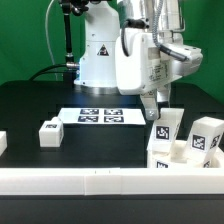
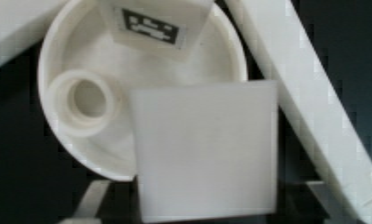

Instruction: Assemble stool

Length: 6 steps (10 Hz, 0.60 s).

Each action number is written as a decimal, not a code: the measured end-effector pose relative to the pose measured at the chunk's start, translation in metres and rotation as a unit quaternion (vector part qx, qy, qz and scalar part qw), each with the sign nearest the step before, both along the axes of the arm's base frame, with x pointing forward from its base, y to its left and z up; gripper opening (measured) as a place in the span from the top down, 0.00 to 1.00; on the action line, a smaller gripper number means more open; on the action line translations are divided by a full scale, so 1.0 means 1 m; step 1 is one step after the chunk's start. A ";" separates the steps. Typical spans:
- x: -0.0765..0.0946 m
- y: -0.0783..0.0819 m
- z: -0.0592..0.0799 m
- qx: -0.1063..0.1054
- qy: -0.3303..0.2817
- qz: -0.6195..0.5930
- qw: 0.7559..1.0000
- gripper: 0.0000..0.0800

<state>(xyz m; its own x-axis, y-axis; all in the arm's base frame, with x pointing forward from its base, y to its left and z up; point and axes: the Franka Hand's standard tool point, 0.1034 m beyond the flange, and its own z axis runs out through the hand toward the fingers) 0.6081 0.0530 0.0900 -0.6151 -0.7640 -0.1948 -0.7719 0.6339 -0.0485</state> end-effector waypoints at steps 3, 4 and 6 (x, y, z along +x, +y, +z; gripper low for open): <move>0.001 0.000 0.002 0.008 0.006 -0.006 1.000 0.58; 0.001 0.001 0.001 0.008 0.006 -0.006 1.000 0.58; 0.001 0.001 0.002 0.006 0.004 0.018 1.000 0.42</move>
Offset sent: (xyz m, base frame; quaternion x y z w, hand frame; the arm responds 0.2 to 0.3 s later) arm 0.0000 0.0000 0.0000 0.0000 0.0000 0.1296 0.9916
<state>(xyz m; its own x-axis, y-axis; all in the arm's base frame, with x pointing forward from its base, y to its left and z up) 0.6089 0.0539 0.0916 -0.5885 -0.7837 -0.1986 -0.7949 0.6058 -0.0351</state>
